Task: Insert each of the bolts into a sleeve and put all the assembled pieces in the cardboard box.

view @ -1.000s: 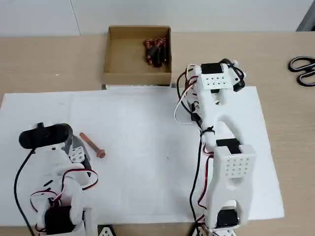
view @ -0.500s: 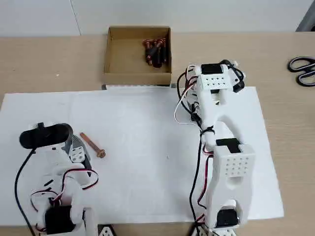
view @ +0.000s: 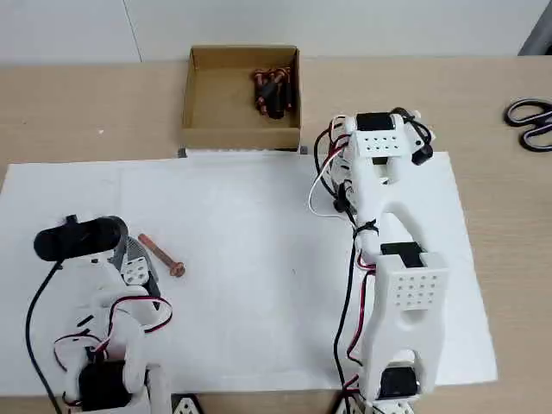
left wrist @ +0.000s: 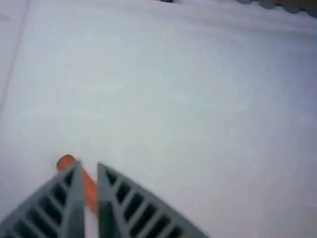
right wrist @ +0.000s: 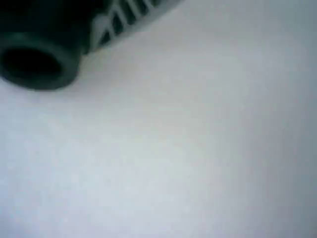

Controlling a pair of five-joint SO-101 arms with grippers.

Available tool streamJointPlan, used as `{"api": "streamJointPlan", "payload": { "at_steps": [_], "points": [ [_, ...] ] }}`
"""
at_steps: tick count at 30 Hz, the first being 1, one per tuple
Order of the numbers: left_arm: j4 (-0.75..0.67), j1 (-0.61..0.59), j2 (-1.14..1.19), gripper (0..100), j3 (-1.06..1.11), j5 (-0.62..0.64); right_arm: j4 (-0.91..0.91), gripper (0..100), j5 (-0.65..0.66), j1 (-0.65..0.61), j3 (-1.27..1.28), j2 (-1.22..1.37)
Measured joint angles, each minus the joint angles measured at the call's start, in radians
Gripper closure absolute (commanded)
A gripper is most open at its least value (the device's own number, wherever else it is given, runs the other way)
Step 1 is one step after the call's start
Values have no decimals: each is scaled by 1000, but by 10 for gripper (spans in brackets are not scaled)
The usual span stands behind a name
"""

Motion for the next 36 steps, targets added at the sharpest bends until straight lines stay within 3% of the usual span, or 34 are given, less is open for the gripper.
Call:
{"api": "streamJointPlan", "payload": {
  "at_steps": [10, 15, 25, 31, 36],
  "points": [
    [0, 0, 0, 993, 0, 0, 0, 995, 52, -17, 2, -238],
    [0, 0, 0, 993, 0, 0, 23, 995, 192, -37, 6, -374],
    [35, 0, 0, 993, -118, 18, 175, 995, 646, -60, 101, -430],
    [173, 68, -8, 993, -262, 32, 167, 995, 700, -61, 229, -658],
    [184, 83, 51, 993, -327, 80, 143, 995, 746, -60, 397, -845]
  ]
}}
